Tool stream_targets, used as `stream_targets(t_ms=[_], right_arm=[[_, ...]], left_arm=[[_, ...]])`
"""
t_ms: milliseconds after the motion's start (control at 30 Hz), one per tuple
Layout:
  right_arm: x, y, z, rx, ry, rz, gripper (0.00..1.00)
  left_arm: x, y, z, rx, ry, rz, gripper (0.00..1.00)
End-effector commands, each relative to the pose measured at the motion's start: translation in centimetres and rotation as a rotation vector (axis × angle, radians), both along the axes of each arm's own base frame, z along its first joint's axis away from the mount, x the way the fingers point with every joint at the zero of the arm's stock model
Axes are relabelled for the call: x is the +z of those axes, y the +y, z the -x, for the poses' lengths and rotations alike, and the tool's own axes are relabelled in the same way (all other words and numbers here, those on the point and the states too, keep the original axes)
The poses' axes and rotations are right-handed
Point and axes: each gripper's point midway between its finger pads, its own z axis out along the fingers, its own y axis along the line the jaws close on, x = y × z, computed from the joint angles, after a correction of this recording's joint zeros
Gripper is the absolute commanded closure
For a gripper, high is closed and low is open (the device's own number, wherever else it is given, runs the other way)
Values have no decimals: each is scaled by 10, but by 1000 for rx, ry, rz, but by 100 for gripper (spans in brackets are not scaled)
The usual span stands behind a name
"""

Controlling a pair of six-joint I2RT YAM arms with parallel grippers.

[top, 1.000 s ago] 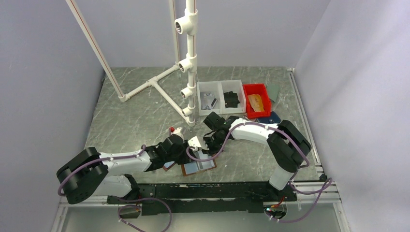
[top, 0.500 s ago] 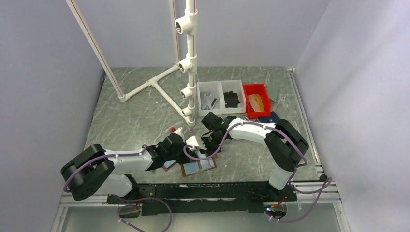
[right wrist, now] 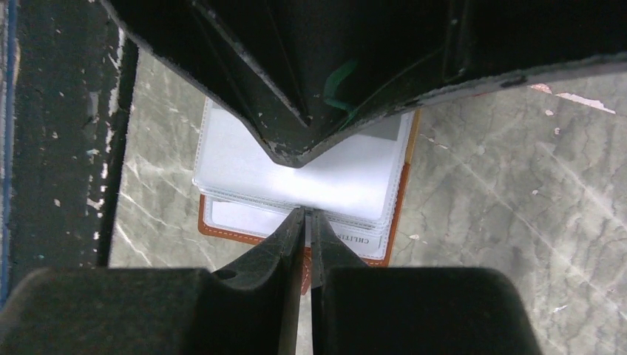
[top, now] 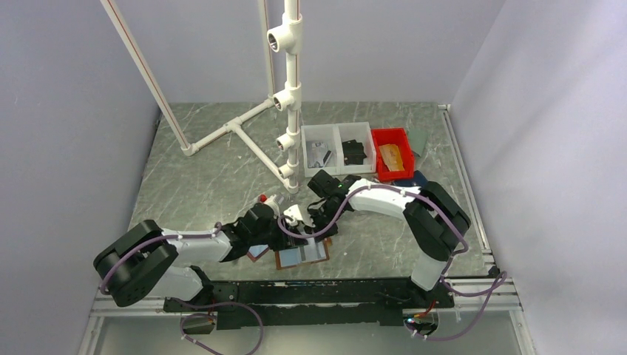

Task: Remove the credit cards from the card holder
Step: Remove the credit card from the card holder.

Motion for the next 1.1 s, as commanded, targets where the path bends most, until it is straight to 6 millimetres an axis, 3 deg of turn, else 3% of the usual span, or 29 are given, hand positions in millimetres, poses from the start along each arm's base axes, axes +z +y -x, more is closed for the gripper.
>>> stream_targets(t_ms=[0,233,333,467,667,1067], right_arm=[[25,31,5,16,77,-139,90],[35,37,5,-23,145,-183,89],[38,41,6,-38,180,-194,89],[37,46,7,-65,217,-196,89],[39,51,3,-99,225,-200,89],[25,47,-7,-139,188,-151,88]], left_arm=[[-1,-6,4,-40,4,31,47],[3,-11,6,-66,-10,62,42],[5,-12,6,-77,-17,74,31],[6,-14,7,-92,-24,88,28],[5,-14,8,-90,-18,84,33],[8,1,5,-39,-22,55,45]])
